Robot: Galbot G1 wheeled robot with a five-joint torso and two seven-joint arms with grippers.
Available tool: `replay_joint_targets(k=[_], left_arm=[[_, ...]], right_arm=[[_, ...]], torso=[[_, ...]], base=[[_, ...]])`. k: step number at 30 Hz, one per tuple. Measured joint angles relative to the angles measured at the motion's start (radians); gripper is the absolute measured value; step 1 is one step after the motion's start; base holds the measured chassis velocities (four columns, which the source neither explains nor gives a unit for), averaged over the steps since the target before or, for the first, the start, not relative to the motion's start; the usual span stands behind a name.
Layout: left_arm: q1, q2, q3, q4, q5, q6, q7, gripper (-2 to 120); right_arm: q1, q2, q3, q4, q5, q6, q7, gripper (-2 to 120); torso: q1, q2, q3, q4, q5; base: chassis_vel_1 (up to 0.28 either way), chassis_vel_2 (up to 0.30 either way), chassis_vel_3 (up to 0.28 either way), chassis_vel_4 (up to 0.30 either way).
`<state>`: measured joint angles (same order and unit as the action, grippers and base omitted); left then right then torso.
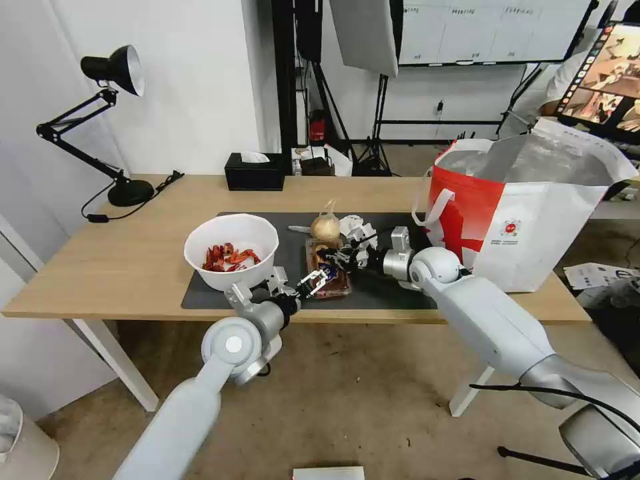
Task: Pick up the trash from the table and place it into the takeout bag.
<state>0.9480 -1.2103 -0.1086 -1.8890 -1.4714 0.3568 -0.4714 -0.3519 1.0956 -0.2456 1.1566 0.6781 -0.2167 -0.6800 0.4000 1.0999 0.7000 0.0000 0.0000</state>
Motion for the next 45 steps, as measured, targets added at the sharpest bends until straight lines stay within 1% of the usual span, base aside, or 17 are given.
replay_joint_targets(k=[3,4,7,8,11,12,14,15,17,18,19,22,23,25,26,29,45], left_arm=[[-0.002,-0.001,0.003,0.000,0.001,0.000,-0.001,91],[-0.002,-0.001,0.003,0.000,0.001,0.000,-0.001,91],[-0.002,-0.001,0.008,0.003,0.001,0.001,-0.005,77],[-0.002,-0.001,0.008,0.003,0.001,0.001,-0.005,77],[-0.004,-0.001,0.013,0.005,0.000,0.002,-0.016,62],[-0.004,-0.001,0.013,0.005,0.000,0.002,-0.016,62],[-0.005,-0.003,0.015,0.010,-0.001,0.002,-0.025,53],[-0.005,-0.003,0.015,0.010,-0.001,0.002,-0.025,53],[-0.007,-0.005,0.015,0.013,-0.002,0.001,-0.032,40],[-0.007,-0.005,0.014,0.013,-0.002,0.000,-0.033,37],[-0.007,-0.005,0.014,0.013,-0.002,0.000,-0.033,37],[-0.009,-0.010,0.014,0.017,-0.002,-0.001,-0.034,24],[-0.009,-0.010,0.014,0.017,-0.002,-0.001,-0.034,24],[-0.010,-0.017,0.015,0.017,0.000,-0.002,-0.036,13],[-0.010,-0.017,0.015,0.017,0.000,-0.002,-0.036,13],[-0.010,-0.022,0.023,0.015,0.009,-0.003,-0.038,0],[-0.013,-0.028,0.033,0.006,0.026,-0.025,-0.038,0]], right_arm=[[0.002,-0.001,-0.002,-0.001,0.001,-0.001,0.000,0],[0.002,-0.001,-0.002,-0.001,0.001,-0.001,0.000,0],[0.004,-0.003,-0.003,-0.001,0.003,-0.001,0.000,0],[0.004,-0.003,-0.003,-0.001,0.003,-0.001,0.000,0],[0.003,-0.006,-0.003,0.001,0.005,-0.001,0.001,0],[0.003,-0.006,-0.003,0.001,0.005,-0.001,0.001,0],[0.000,-0.008,-0.003,0.004,0.006,-0.001,0.002,0],[0.000,-0.008,-0.003,0.004,0.006,-0.001,0.002,0],[-0.004,-0.012,-0.001,0.011,0.009,-0.001,0.003,0],[-0.005,-0.013,-0.001,0.013,0.011,-0.001,0.004,0],[-0.005,-0.013,-0.001,0.013,0.011,-0.001,0.004,0],[-0.009,-0.020,0.000,0.020,0.013,-0.001,0.005,0],[-0.009,-0.020,0.000,0.020,0.013,-0.001,0.005,0],[-0.013,-0.024,0.001,0.024,0.014,-0.001,0.005,0],[-0.013,-0.024,0.001,0.024,0.014,-0.001,0.005,0],[-0.019,-0.025,0.005,0.028,0.014,-0.001,0.005,0],[-0.045,-0.051,0.029,0.065,0.029,0.004,0.006,0]], torso=[[0.000,0.000,0.000,-0.0001,0.0000],[0.000,0.000,0.000,-0.0001,0.0000],[0.000,0.000,0.000,0.0000,0.0000],[0.000,0.000,0.000,0.0000,0.0000],[0.000,0.000,0.000,0.0000,0.0000],[0.000,0.000,0.000,0.0000,0.0000],[0.000,0.000,0.000,0.0000,0.0000],[0.000,0.000,0.000,0.0000,0.0000],[0.000,0.000,0.000,0.0000,0.0000],[0.000,0.000,0.000,0.0000,0.0000],[0.000,0.000,0.000,0.0000,0.0000],[0.000,0.000,0.000,0.0000,0.0000],[0.000,0.000,0.000,0.0000,0.0000],[0.000,0.000,0.000,0.0000,0.0000],[0.000,0.000,0.000,0.0000,0.0000],[0.000,0.000,0.000,0.0000,0.0000],[0.000,0.000,0.000,0.0000,0.0000]], base=[[0.000,0.000,0.000,0.000],[0.000,0.000,0.000,0.000],[0.000,0.000,0.000,0.000],[0.000,0.000,0.000,0.000],[0.000,0.000,0.000,0.000],[0.000,0.000,0.000,0.000],[0.000,0.000,0.000,0.000],[0.000,0.000,0.000,0.000],[0.000,0.000,0.000,0.000],[0.000,0.000,0.000,0.000],[0.000,0.000,0.000,0.000],[0.000,0.000,0.000,0.000],[0.000,0.000,0.000,0.000],[0.000,0.000,0.000,0.000],[0.000,0.000,0.000,0.000],[0.000,0.000,0.000,0.000],[0.000,0.000,0.000,0.000]])
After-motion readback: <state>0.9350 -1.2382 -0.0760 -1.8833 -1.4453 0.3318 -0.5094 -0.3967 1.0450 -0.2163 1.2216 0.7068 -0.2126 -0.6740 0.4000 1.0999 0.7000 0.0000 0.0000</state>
